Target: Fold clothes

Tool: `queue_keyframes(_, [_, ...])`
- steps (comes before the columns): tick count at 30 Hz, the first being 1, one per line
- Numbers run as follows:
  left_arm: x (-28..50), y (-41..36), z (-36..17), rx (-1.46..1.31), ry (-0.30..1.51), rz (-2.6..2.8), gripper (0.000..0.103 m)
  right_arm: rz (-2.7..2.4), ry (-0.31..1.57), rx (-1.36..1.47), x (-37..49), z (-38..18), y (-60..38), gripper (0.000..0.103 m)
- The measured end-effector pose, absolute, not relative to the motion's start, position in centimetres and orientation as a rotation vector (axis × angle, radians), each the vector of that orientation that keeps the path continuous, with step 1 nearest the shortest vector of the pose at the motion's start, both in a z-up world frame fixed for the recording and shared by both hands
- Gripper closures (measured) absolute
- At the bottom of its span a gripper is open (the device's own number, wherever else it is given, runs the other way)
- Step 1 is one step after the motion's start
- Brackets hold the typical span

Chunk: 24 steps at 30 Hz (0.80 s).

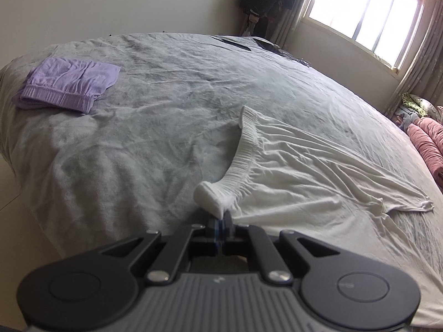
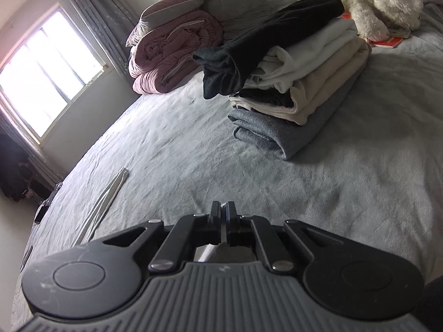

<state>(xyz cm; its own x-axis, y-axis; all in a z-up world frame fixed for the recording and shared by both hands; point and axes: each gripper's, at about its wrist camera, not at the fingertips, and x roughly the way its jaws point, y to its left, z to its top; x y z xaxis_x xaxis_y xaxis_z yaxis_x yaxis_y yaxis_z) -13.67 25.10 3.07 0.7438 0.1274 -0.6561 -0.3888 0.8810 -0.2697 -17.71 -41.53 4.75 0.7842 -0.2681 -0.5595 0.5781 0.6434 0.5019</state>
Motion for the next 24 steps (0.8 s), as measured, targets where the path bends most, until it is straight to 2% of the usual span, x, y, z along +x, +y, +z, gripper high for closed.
queue_keyframes(5, [-13.7,25.1,2.9,-0.405,0.688,0.289,0.101,-0.529,0.507,0.674,-17.5,4.6,-41.0,0.099])
queue_keyframes(8, [-13.5,25.1,2.7,-0.403,0.702,0.293,0.096,-0.546,0.531,0.645,-17.3,4.6,-40.6,0.098])
queue_keyframes(13, [-13.5,25.2,2.7,-0.408,0.714,0.286,0.095,-0.547,0.575,0.627,-17.2,4.2,-40.3,0.095])
queue_keyframes(14, [-13.5,25.2,2.8,-0.407,0.716,0.287,0.092,-0.564,0.569,0.621,-17.3,4.3,-40.3,0.095])
queue_keyframes(15, [-13.6,25.2,3.0,-0.405,0.717,0.29,0.088,-0.585,0.561,0.616,-17.4,4.4,-40.3,0.089])
queue_keyframes(16, [-13.7,25.2,3.2,-0.397,0.717,0.297,0.084,-0.605,0.553,0.61,-17.5,4.5,-40.2,0.088])
queue_keyframes(18, [-14.0,25.0,3.9,-0.358,0.699,0.329,0.068,-0.637,0.537,0.596,-17.7,4.8,-40.2,0.088])
queue_keyframes(19, [-14.1,25.0,4.3,-0.335,0.686,0.346,0.063,-0.644,0.532,0.585,-17.6,4.9,-40.1,0.088])
queue_keyframes(20, [-14.3,24.9,4.7,-0.311,0.671,0.356,0.06,-0.648,0.529,0.573,-17.5,5.0,-40.1,0.088])
queue_keyframes(24, [-14.2,24.6,5.9,-0.239,0.633,0.385,0.06,-0.633,0.536,0.535,-16.8,5.2,-39.7,0.087])
